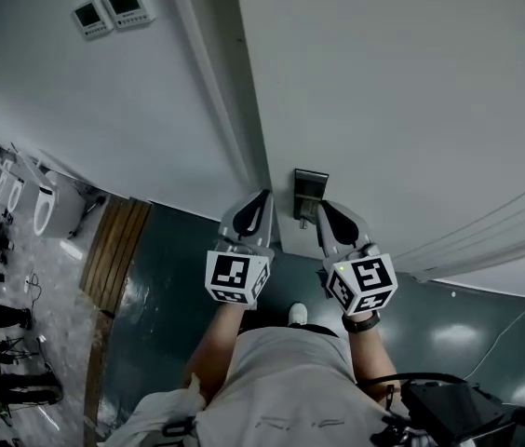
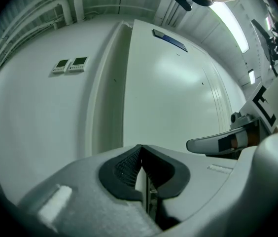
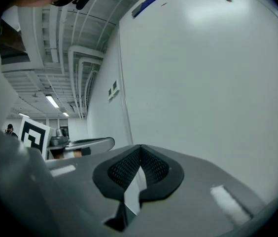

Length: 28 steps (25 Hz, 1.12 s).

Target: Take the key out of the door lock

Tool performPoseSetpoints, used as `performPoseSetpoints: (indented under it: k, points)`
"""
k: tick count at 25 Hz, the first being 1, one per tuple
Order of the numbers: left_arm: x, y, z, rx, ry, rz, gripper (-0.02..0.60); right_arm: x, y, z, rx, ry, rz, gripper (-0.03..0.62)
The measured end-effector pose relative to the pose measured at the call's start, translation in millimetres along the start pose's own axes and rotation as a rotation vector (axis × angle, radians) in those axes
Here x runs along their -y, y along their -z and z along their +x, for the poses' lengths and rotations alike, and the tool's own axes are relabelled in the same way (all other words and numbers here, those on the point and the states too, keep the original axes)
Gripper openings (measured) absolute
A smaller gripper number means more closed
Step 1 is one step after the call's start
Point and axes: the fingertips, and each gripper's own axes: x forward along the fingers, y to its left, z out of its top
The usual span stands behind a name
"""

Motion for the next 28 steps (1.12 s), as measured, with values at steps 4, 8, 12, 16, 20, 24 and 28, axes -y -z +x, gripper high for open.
performPoseSetpoints:
  k: [4,8,12,16,20,24,28]
  points:
    - [-19,9,24,-0.020,0.049,-0.007,0.074,-4,10,6,-0.032,0.006,0.009,-0.005]
    - [-31,11,42,-0.022,0.120,-0.023,0.141,-1,14,9,-0.049,0.037,0.012,-0.005]
    - [-35,8,60,-0.008,0.210,-0.055,0.183,3,19,11,-0.069,0.080,0.018,-0.005]
    - [-29,7,75,-0.005,0.311,-0.087,0.186,5,30,11,-0.095,0.118,0.039,-0.005]
    - [-25,4,82,0.005,0.370,-0.092,0.181,3,43,9,-0.119,0.152,0.061,-0.005]
    - [-25,3,81,0.016,0.391,-0.069,0.164,5,60,4,-0.142,0.193,0.090,-0.005]
    - [-25,3,82,0.012,0.392,-0.051,0.161,14,84,-7,-0.171,0.244,0.145,-0.005]
